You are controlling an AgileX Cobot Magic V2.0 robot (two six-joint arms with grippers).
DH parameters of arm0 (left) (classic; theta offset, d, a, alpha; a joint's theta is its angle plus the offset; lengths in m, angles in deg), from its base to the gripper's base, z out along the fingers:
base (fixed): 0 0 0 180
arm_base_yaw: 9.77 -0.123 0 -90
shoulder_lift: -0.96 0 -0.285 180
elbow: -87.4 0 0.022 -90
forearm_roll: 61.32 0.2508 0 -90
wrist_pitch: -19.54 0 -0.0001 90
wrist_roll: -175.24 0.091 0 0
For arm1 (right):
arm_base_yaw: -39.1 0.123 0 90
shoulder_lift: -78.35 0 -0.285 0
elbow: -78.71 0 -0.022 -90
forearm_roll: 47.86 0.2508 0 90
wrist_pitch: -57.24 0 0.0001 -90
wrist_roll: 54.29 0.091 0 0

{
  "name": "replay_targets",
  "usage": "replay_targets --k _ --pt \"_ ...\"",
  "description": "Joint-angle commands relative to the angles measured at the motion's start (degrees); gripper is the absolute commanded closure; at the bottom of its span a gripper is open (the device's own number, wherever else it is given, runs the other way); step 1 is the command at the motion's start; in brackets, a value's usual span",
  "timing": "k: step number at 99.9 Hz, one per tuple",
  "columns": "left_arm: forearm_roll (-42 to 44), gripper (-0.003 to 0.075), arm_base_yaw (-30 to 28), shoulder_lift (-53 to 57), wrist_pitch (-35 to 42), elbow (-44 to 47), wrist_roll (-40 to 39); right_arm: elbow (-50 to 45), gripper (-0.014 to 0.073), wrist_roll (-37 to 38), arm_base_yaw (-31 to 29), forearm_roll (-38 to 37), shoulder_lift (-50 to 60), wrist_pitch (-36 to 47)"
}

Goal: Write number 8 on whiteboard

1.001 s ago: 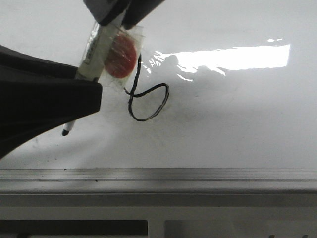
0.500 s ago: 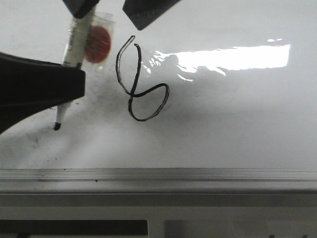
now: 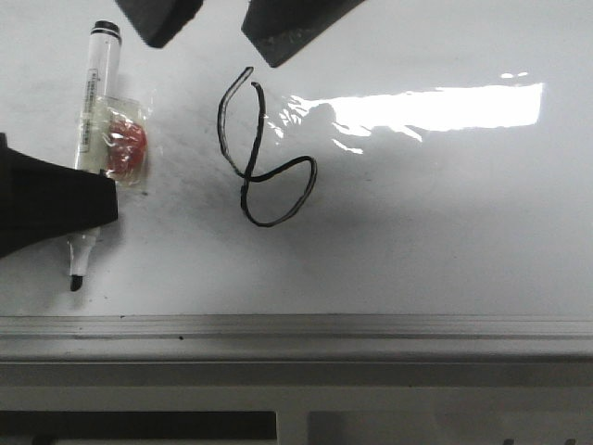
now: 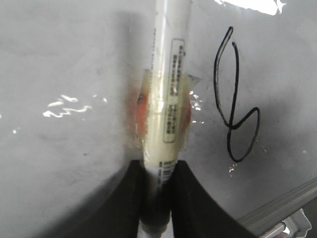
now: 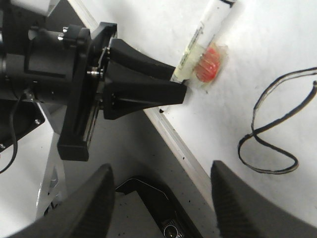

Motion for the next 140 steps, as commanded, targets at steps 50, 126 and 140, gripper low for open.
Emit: replay_targets --k 50,126,140 --pt "3.94 0.0384 0.16 1.11 2.93 -1.45 -0.92 1.67 0.0312 0.71 -0.01 -0.53 2.57 4.22" --pt "14.81 0.0741 0.16 27.51 -8.61 2.98 -0.7 -30.96 0.0657 0.71 -0.01 -9.26 39.22 22.77" --pt "14.81 0.0741 0.16 31.47 -8.61 7.47 -0.83 -37.95 0.0657 0.4 -0.01 -9.9 49.46 22.55"
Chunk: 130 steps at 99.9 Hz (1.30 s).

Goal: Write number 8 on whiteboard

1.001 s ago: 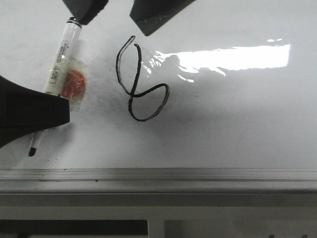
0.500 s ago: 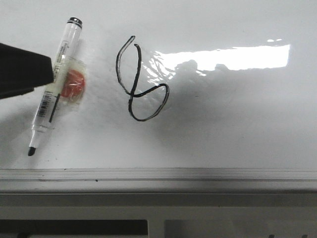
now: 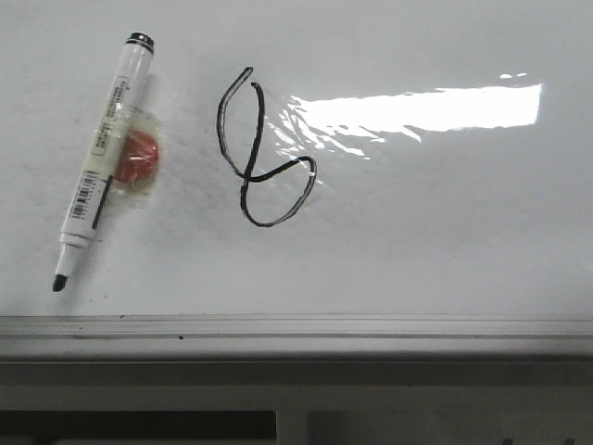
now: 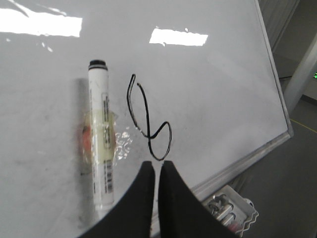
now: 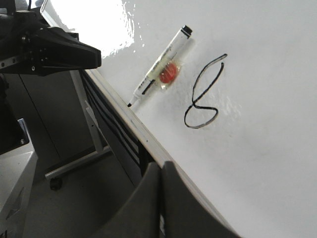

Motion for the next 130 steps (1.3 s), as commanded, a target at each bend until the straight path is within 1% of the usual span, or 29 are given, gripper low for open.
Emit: replay_targets --k 1,20,34,106,120,124,130 --pt "0.56 0.0741 0.16 1.82 3.43 0.64 -0.57 -2.53 0.0657 -0.47 -0.01 -1.0 5.83 4.64" --pt "0.56 0.0741 0.16 2.67 3.43 4.14 -0.57 -7.12 0.0657 -0.47 -0.01 -1.0 17.09 1.46" --pt "0.45 0.0741 0.16 2.67 3.12 5.2 -0.57 -7.81 0.0657 -0.47 -0.01 -1.0 21.23 -1.58" --pt "0.45 0.0741 0.16 2.67 3.03 5.49 -0.57 -7.81 0.0657 -0.47 -0.01 -1.0 21.74 -1.78" --pt "0.57 0.0741 -0.08 7.74 3.14 7.69 -0.57 -7.81 0.0657 -0.47 -0.01 -1.0 21.74 -1.78" --pt "-0.24 0.0741 -0.73 9.41 -0.12 7.69 -0.57 -7.81 0.0657 -0.47 -0.01 -1.0 21.74 -1.78" --pt "-0.27 0.0741 -2.29 11.73 -2.86 7.69 -0.57 -7.81 0.0657 -0.47 -0.01 -1.0 21.74 -1.78"
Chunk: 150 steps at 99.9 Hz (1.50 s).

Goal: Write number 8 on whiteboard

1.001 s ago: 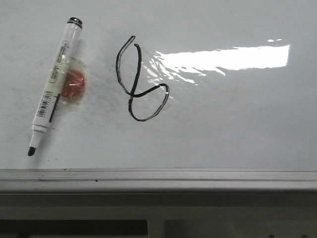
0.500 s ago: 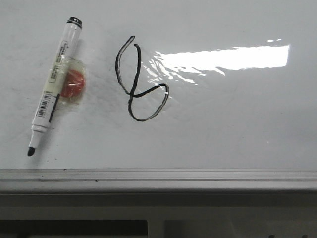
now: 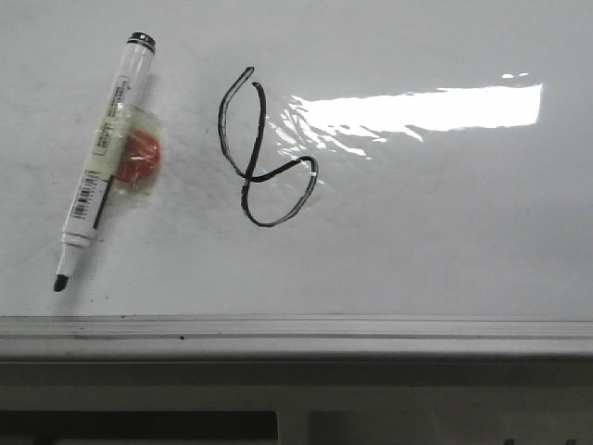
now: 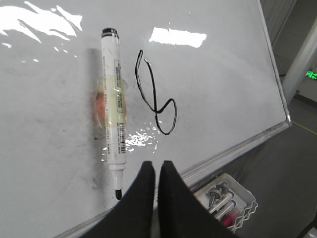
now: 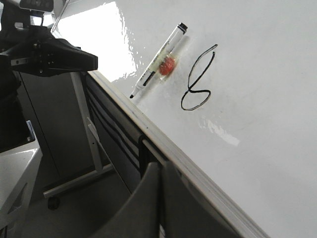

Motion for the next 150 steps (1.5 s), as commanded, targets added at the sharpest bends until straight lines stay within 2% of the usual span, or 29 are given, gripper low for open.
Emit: replay_targets --k 1,14,26,45,59,78,86,98,109,115,132,150 --pt "-0.25 0.0741 -1.95 2.35 -0.16 2.35 -0.57 1.44 0.0657 -0.37 -0.01 -0.56 -0.72 4.4" --pt "2.13 0.0741 -8.39 6.75 -6.03 2.35 -0.57 1.44 0.0657 -0.37 -0.01 -0.56 -0.72 4.4" --pt "5.23 0.0741 -17.22 11.17 -13.45 2.35 -0.57 1.44 0.0657 -0.37 -0.01 -0.56 -0.72 4.4" --pt "8.32 0.0741 -29.11 18.05 -20.84 2.35 -0.57 1.44 0.0657 -0.37 -0.01 -0.56 -0.72 4.4" --pt "9.8 0.0741 -37.39 21.68 -22.65 2.35 -0.02 1.44 0.0657 -0.37 -0.01 -0.56 -0.72 4.4" --pt "13.66 0.0741 -45.24 25.29 -22.73 2.35 -0.02 1.44 0.0657 -0.37 -0.01 -0.56 -0.72 4.4" --pt "17.91 0.0741 -47.44 25.29 -22.87 2.35 0.06 1.44 0.0657 -0.37 -0.01 -0.56 -0.72 4.4" --pt "18.45 0.0741 -49.5 25.29 -24.36 2.35 0.06 1.44 0.0657 -0.37 -0.01 -0.56 -0.72 4.4" --pt "17.67 0.0741 -49.78 25.29 -30.0 2.35 0.33 1.44 0.0657 -0.37 -0.01 -0.56 -0.72 4.4" --pt "15.19 0.0741 -49.78 25.29 -33.62 2.35 2.76 1.44 0.0657 -0.37 -0.01 -0.56 -0.72 4.4" --pt "13.14 0.0741 -49.78 25.29 -34.47 2.35 13.08 1.44 0.0657 -0.37 -0.01 -0.56 -0.72 4.4" --pt "12.96 0.0741 -49.78 25.29 -34.59 2.35 13.57 1.44 0.0657 -0.37 -0.01 -0.56 -0.72 4.4"
